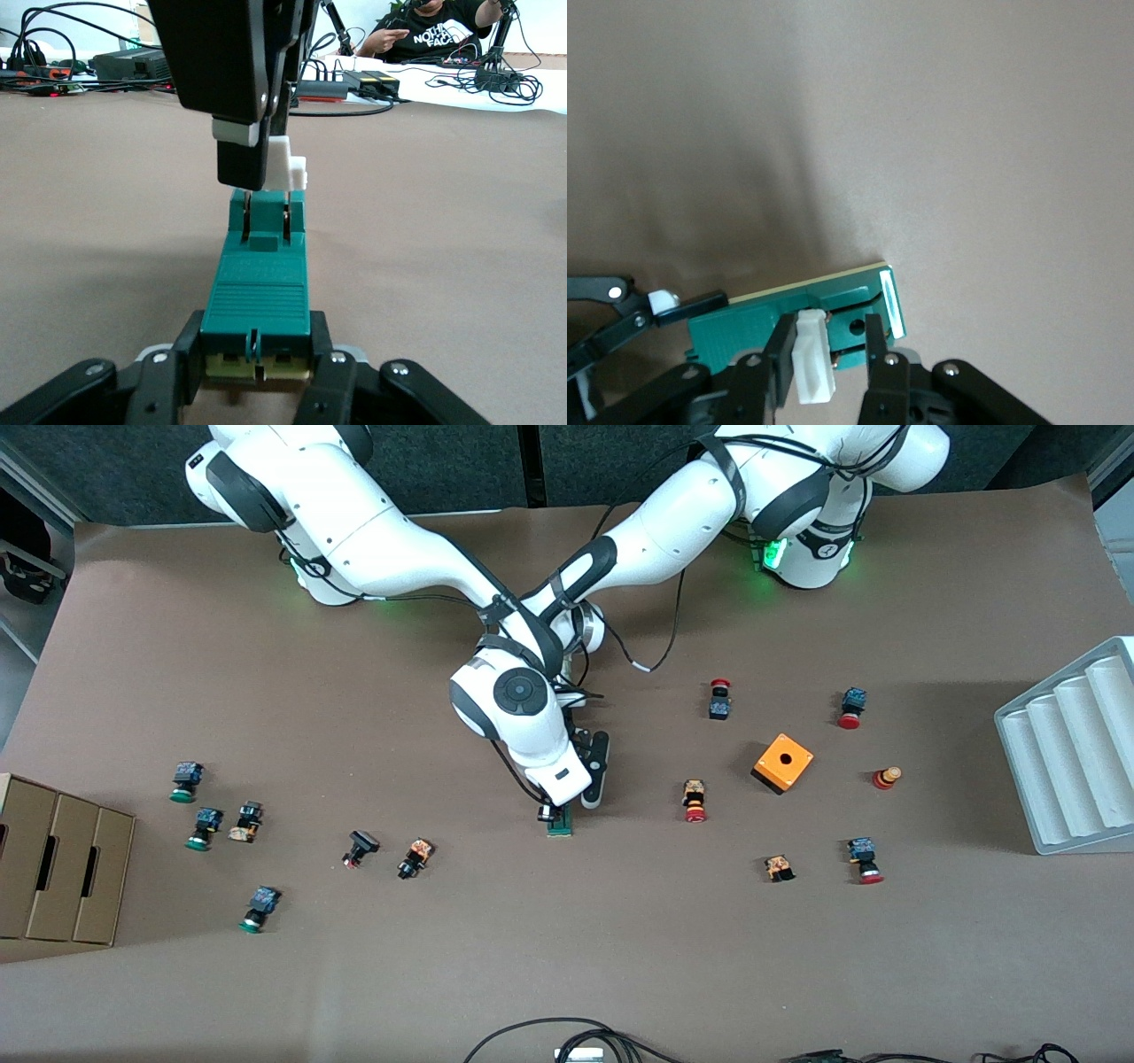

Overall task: Close load switch with both arms
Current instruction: 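Push the white lever down into the switch with the right gripper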

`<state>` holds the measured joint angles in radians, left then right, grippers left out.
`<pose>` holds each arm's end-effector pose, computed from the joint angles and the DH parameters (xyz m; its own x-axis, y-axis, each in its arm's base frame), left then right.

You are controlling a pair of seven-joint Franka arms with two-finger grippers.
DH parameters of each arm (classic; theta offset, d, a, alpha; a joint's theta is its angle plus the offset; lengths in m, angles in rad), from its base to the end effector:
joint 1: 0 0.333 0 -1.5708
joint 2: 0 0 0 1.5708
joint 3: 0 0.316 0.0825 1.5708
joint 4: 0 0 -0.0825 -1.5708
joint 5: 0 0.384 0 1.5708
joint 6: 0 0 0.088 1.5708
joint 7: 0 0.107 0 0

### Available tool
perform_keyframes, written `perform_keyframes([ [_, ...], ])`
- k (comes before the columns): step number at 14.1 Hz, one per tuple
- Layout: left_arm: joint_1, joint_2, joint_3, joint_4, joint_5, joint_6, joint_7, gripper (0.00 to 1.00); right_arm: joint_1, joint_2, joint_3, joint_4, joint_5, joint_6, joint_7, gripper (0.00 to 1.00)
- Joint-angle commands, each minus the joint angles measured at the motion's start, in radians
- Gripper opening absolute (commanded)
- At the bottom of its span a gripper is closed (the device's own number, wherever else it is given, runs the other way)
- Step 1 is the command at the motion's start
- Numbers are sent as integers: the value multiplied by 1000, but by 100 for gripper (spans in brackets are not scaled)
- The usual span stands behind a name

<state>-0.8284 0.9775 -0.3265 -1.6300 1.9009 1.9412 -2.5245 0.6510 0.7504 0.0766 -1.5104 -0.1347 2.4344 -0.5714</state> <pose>0.3436 -0.5656 0.0689 0.3725 0.0645 0.9258 0.0675 -0.9968 0.0423 0.5519 0.4776 0.2381 0.1914 0.9744 0.1183 0.9686 -0.2070 0.1377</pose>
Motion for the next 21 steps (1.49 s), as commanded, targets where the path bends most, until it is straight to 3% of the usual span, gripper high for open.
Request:
perform_keyframes([
  [1, -12, 13, 10, 18, 12, 8, -27, 39, 4, -6, -8, 2, -36, 14, 24, 35],
  [6, -12, 13, 10, 18, 12, 8, -27, 39, 4, -6, -6, 9, -34, 14, 27, 26],
  [21, -12, 13, 10, 19, 12, 8, -27, 39, -4, 0, -12, 49, -36, 12, 34, 26],
])
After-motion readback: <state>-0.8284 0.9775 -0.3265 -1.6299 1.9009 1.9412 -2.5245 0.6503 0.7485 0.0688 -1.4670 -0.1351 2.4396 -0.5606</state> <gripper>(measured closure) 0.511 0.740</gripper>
